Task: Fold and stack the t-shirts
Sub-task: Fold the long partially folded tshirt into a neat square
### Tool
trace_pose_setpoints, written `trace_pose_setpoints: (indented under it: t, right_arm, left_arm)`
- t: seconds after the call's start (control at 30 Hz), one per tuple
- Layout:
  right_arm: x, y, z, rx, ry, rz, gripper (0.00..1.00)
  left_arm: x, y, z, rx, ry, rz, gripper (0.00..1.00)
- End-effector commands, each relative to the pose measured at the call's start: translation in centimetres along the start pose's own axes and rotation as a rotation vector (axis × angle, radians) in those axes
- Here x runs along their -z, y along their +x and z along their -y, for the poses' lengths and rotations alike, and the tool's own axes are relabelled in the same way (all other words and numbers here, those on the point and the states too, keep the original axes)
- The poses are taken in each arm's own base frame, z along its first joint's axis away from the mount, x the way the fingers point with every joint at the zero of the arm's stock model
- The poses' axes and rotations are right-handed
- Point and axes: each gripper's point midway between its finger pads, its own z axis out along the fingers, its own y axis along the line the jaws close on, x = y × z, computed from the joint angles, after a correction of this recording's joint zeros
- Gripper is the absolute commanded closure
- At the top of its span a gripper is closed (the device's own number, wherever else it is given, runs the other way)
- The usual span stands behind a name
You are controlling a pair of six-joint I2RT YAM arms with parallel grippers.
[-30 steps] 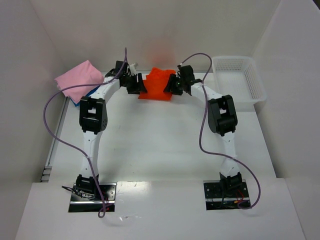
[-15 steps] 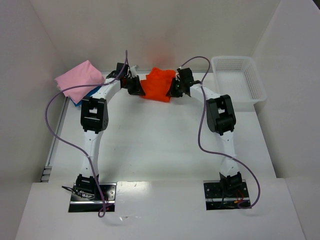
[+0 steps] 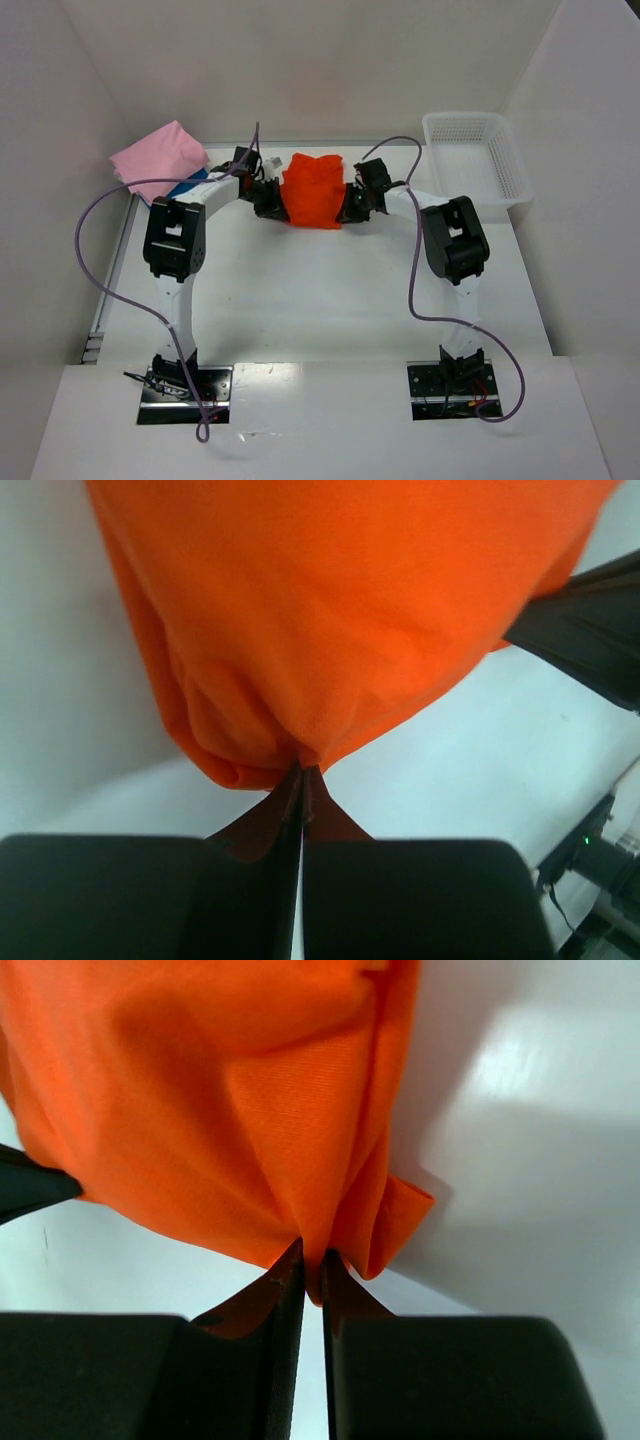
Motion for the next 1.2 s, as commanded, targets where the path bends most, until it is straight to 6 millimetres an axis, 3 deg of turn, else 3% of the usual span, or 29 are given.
trace_pose_setpoints:
  t: [0.0, 0.03, 0.07, 0.1, 0.13, 0.2, 0.27, 0.43, 0.5, 0.63, 0.7, 0.73, 0.77, 0.8, 0.87, 0.9, 1.03, 1.17]
  right_arm:
    - [3.4, 0.3, -2.8, 0.048, -0.036, 0.034, 0.85]
    - [3.5, 1.7, -2.9, 0.052, -0.033, 0.011, 0.85]
    - [4.0, 1.9, -2.9, 0.053, -0.034, 0.012, 0.85]
    - [5.1, 2.3, -4.5, 0.067, -0.051, 0.025, 0.85]
    - [5.4, 3.5, -3.8, 0.06, -0.039, 0.005, 0.85]
    - [6.3, 5.1, -4.7, 0.069, -0.045, -0.003, 0.85]
    - [7.9, 6.6, -4.7, 0.065, -0.049, -0.01, 0.85]
    - [10.1, 9.7, -3.0, 0.032, -0.009, -0.033, 0.83]
    - [11.1, 10.2, -3.4, 0.042, -0.019, -0.029, 0.81]
    - [12.1, 12.1, -2.6, 0.03, -0.005, -0.069, 0.74]
    - [12.7, 12.2, -2.5, 0.032, -0.002, -0.058, 0.65]
    - [12.9, 11.8, -2.5, 0.046, 0.004, -0.04, 0.62]
    - [13.2, 11.7, -2.3, 0.061, 0.017, -0.029, 0.6]
    - [13.4, 11.4, -2.2, 0.064, 0.026, -0.013, 0.52]
    - [13.9, 9.6, -3.0, 0.087, 0.025, 0.041, 0.44]
    - [14.2, 8.5, -3.8, 0.105, 0.007, 0.069, 0.37]
    - [13.6, 6.1, -5.8, 0.159, -0.06, 0.126, 0.23]
    - [12.4, 4.9, -6.4, 0.192, -0.092, 0.154, 0.08]
  left_arm:
    - [2.9, 0.7, 3.5, -0.089, 0.04, 0.029, 1.0]
    - [3.8, 1.2, 4.7, -0.092, 0.047, 0.027, 1.0]
    - [3.6, 3.1, 4.7, -0.084, 0.043, -0.008, 1.0]
    - [4.1, 3.7, 4.8, -0.073, 0.042, -0.011, 1.0]
    - [5.0, 4.1, 6.0, -0.095, 0.053, -0.001, 1.0]
    - [5.4, 6.9, 5.6, -0.061, 0.031, -0.052, 1.0]
    - [6.5, 8.1, 6.2, -0.059, 0.026, -0.052, 1.0]
    - [8.2, 12.7, 6.1, -0.013, 0.011, -0.107, 1.0]
    - [8.3, 15.1, 6.0, 0.006, 0.004, -0.15, 1.0]
    - [9.8, 17.6, 6.6, 0.026, 0.0, -0.179, 0.89]
    - [10.3, 17.7, 6.5, 0.018, -0.019, -0.161, 0.76]
    - [10.9, 17.3, 6.8, 0.011, -0.025, -0.131, 0.62]
    - [11.4, 16.5, 7.1, -0.001, -0.035, -0.105, 0.55]
    - [11.7, 16.0, 7.0, -0.005, -0.059, -0.092, 0.43]
    - [12.0, 14.7, 7.6, -0.022, -0.057, -0.059, 0.18]
    - [12.5, 13.7, 7.8, -0.035, -0.052, -0.032, 0.12]
    - [13.0, 11.1, 6.5, -0.026, -0.117, 0.054, 0.05]
    - [11.1, 9.8, 5.1, -0.004, -0.154, 0.078, 0.04]
